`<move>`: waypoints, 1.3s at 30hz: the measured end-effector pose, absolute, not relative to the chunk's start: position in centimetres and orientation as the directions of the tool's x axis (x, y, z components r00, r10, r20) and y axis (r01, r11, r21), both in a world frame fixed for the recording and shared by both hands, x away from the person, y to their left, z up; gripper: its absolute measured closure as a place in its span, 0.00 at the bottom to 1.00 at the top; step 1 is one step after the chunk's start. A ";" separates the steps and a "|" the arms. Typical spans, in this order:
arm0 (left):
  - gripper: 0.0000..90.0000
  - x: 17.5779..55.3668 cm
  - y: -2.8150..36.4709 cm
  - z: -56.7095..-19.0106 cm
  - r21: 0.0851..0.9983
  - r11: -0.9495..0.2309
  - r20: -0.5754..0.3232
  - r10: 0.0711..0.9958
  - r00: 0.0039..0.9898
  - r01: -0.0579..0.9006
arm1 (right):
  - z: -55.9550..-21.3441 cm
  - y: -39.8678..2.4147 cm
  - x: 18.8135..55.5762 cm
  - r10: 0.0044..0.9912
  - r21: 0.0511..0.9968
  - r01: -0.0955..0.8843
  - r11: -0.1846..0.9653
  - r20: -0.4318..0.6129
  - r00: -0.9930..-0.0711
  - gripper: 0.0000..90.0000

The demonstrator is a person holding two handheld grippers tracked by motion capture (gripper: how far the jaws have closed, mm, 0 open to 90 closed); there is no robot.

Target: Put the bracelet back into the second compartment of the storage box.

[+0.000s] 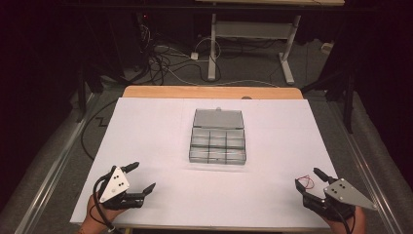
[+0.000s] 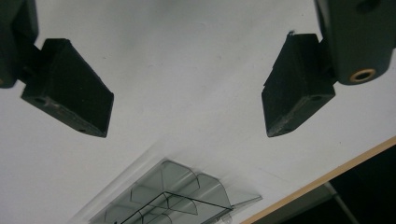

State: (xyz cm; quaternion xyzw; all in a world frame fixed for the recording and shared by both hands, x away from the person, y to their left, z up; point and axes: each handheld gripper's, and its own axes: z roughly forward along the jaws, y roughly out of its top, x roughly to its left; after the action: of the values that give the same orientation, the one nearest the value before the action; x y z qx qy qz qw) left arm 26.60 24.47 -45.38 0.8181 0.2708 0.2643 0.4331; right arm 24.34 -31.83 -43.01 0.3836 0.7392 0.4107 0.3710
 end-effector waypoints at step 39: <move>0.19 27.4 24.6 -46.2 0.824 -0.498 0.165 0.666 0.727 0.269 | -47.0 -33.3 29.1 0.882 0.709 0.605 0.361 -0.049 -0.469 0.90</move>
State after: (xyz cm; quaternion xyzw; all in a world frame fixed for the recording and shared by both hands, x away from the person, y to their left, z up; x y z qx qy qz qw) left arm 27.44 24.57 -46.19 0.8316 0.2810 0.2396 0.4147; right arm 29.06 -33.26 -46.96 0.4674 0.7957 0.3181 0.2174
